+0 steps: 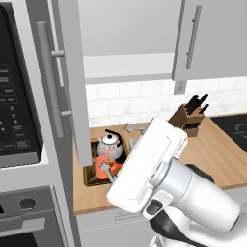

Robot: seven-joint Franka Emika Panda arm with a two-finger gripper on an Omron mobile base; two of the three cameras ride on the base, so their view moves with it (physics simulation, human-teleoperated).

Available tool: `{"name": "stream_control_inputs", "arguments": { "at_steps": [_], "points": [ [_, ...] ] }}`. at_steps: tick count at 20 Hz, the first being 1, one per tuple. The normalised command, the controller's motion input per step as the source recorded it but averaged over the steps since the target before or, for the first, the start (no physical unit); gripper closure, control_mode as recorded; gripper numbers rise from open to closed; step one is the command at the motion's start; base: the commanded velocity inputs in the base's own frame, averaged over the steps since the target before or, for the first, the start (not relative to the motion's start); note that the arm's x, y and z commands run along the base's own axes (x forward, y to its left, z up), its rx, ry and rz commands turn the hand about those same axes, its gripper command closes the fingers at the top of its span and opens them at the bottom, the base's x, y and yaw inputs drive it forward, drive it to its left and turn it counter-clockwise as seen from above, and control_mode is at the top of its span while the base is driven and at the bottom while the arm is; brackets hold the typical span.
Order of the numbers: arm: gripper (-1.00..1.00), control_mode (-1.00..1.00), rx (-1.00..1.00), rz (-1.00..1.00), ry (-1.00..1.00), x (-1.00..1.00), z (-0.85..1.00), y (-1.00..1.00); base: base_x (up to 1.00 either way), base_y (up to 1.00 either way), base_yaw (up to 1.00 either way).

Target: Pick the kettle from the counter and place it on the tray. Then pick the mug from the cabinet and place it on the tray. Then close the cabinet doors.

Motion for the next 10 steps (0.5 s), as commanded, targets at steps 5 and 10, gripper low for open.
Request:
{"name": "stream_control_inputs", "arguments": {
  "at_steps": [5, 10],
  "points": [
    [-1.00, -1.00, -0.15, -0.01, -0.24, -0.27, -0.19, 0.61, 0.00, 0.00, 0.00],
    [-1.00, -1.00, -0.12, -0.06, -0.26, -0.25, -0.13, 0.59, 0.00, 0.00, 0.00]
  ]
}}
